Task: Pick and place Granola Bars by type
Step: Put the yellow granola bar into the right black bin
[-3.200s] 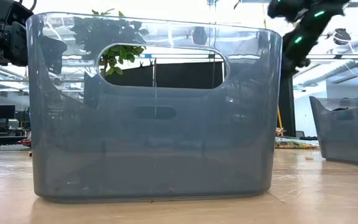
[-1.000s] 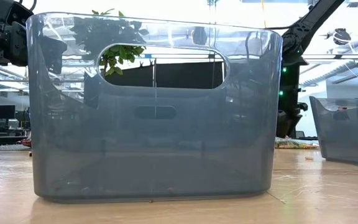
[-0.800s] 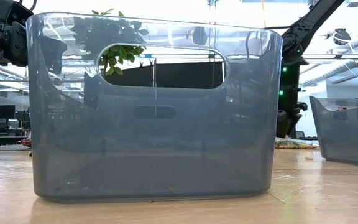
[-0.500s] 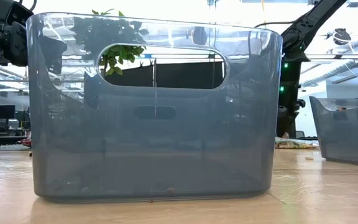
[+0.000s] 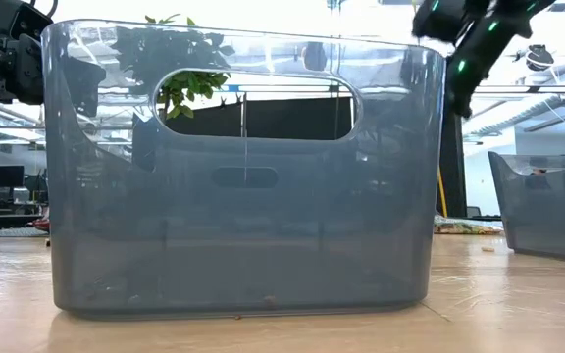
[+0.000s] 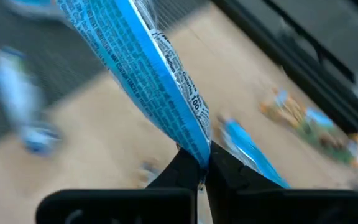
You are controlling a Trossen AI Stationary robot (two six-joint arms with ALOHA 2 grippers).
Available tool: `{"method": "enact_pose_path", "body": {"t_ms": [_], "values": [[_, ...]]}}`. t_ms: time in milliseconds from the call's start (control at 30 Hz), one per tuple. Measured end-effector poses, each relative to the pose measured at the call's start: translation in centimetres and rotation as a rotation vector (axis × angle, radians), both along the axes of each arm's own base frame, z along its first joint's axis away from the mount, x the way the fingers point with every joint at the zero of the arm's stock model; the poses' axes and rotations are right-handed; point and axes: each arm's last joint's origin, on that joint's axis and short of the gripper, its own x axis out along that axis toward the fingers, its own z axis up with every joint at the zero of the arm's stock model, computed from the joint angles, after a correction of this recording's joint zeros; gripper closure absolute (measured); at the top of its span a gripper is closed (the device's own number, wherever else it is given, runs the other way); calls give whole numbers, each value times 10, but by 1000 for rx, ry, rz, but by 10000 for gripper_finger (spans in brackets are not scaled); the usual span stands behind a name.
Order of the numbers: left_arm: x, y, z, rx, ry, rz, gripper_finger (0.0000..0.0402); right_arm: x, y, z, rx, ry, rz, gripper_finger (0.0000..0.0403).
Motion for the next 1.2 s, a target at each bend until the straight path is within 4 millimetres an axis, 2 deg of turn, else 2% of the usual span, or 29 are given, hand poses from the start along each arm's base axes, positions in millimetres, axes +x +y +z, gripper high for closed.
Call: {"method": "enact_pose_path", "body": {"t_ms": [200,400,567,667,767,1200], "values": [[0,0,0,0,0,0,376,-11,40,28,-34,-190,159,401],[0,0,0,0,0,0,376,-41,68,40,-69,-277,226,402],[0,0,0,0,0,0,376,-72,76,29,-110,-389,180,402],[0,0,0,0,0,0,376,-83,79,18,-110,-465,195,402],[0,0,0,0,0,0,376,-88,82,6,-124,-521,267,401],[0,0,0,0,0,0,376,-101,96,-18,-142,-802,687,400]]}}
